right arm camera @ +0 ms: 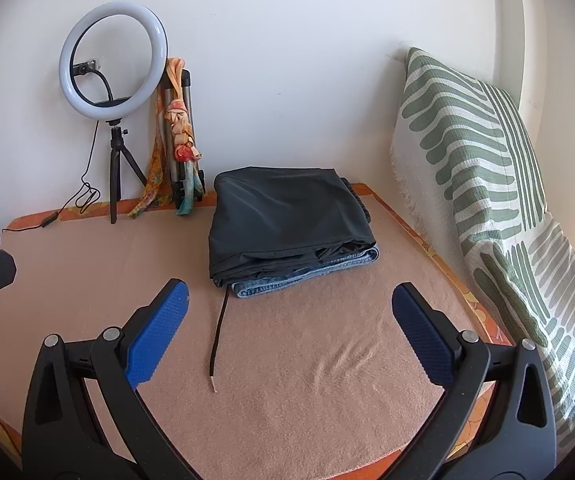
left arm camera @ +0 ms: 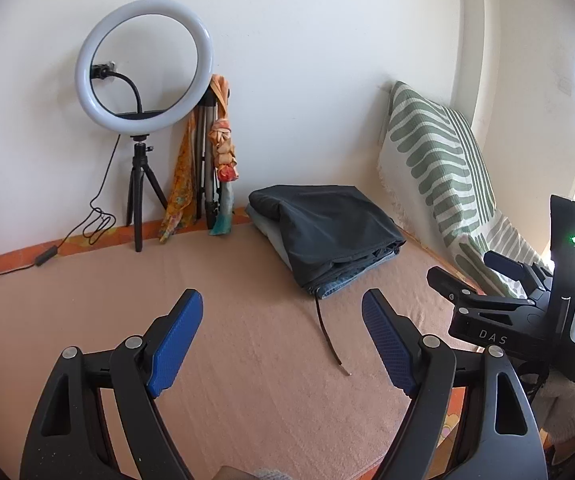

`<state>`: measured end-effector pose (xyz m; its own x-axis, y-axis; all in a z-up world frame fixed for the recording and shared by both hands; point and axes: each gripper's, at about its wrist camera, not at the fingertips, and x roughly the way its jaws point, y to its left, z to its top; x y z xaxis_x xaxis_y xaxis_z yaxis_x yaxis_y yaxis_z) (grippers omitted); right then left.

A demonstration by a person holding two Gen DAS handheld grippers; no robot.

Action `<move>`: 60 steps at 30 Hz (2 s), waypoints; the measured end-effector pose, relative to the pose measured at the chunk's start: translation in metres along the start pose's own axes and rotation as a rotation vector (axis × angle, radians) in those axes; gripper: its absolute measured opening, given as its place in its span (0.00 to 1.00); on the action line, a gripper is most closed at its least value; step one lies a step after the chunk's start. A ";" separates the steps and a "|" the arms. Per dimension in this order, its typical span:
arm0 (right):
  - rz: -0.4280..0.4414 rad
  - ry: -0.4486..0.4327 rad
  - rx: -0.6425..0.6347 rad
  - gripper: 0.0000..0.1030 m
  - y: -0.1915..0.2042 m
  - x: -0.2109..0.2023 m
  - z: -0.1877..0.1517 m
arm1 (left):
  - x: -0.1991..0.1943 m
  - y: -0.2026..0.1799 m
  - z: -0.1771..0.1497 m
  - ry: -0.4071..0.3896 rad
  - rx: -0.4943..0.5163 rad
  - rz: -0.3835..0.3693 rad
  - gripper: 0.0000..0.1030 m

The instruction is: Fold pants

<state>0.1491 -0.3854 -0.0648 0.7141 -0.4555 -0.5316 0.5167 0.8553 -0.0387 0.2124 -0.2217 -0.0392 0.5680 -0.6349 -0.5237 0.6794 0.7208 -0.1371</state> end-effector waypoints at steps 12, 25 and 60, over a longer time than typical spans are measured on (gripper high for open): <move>-0.004 -0.022 0.007 1.00 0.000 -0.009 0.001 | -0.014 -0.006 -0.004 -0.053 0.034 0.050 0.99; -0.006 -0.019 0.003 1.00 0.002 -0.011 0.000 | -0.016 -0.010 -0.006 -0.060 0.068 0.055 0.99; 0.003 -0.009 0.000 1.00 0.003 -0.007 0.000 | -0.014 -0.015 -0.011 -0.057 0.104 0.052 0.99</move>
<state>0.1454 -0.3794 -0.0606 0.7195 -0.4553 -0.5244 0.5149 0.8565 -0.0372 0.1890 -0.2207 -0.0389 0.6269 -0.6147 -0.4787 0.6914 0.7221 -0.0219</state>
